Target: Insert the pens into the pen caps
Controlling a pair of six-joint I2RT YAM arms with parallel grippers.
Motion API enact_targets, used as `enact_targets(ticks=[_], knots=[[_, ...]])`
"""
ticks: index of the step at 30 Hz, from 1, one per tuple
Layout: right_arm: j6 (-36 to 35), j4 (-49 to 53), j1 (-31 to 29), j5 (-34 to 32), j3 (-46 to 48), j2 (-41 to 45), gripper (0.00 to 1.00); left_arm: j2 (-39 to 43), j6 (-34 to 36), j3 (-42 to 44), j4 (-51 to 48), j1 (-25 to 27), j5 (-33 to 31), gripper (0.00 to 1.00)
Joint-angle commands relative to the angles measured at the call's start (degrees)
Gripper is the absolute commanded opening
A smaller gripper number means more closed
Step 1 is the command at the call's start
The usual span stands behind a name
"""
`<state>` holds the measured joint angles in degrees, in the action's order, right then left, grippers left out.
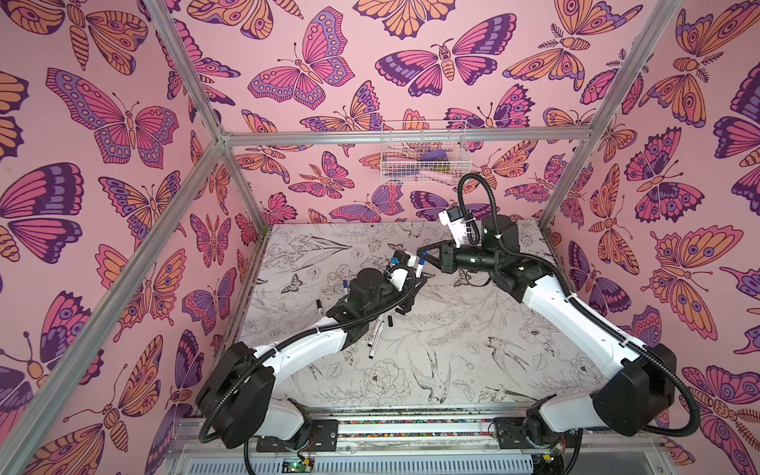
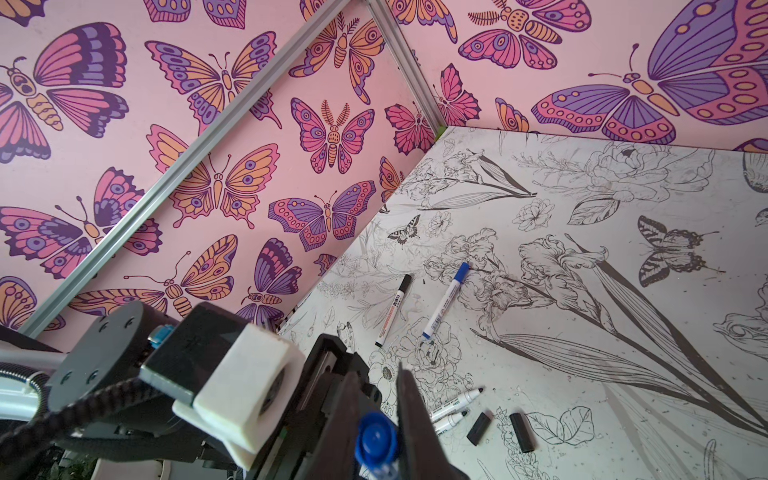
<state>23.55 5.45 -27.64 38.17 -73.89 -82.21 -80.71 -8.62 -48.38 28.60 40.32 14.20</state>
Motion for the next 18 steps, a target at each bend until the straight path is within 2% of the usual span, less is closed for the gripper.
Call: enact_targets(ticks=[1,6,9,14,18], knots=[[-0.2,4.6,-2.2,1.9,3.7,-0.9,0.02,0.6,-0.9,-0.8,9.2,-0.2,-6.1,0.00],[-1.4,6.2,-5.8,-1.0,7.5,-1.6,0.00,0.3,1.2,-3.2,12.1,-0.2,-10.2,0.00],[-5.2,11.2,-7.1,-6.6,7.6,-2.6,0.00,0.2,3.3,-4.9,13.4,-0.2,-10.9,0.00],[-5.0,15.0,-7.0,-11.7,8.7,-5.2,0.00,1.7,6.1,-6.1,16.1,-0.3,-14.3,0.00],[-3.0,17.0,-4.1,-9.7,7.7,-6.8,0.00,3.3,7.3,-5.9,17.7,-0.4,-15.0,0.00]])
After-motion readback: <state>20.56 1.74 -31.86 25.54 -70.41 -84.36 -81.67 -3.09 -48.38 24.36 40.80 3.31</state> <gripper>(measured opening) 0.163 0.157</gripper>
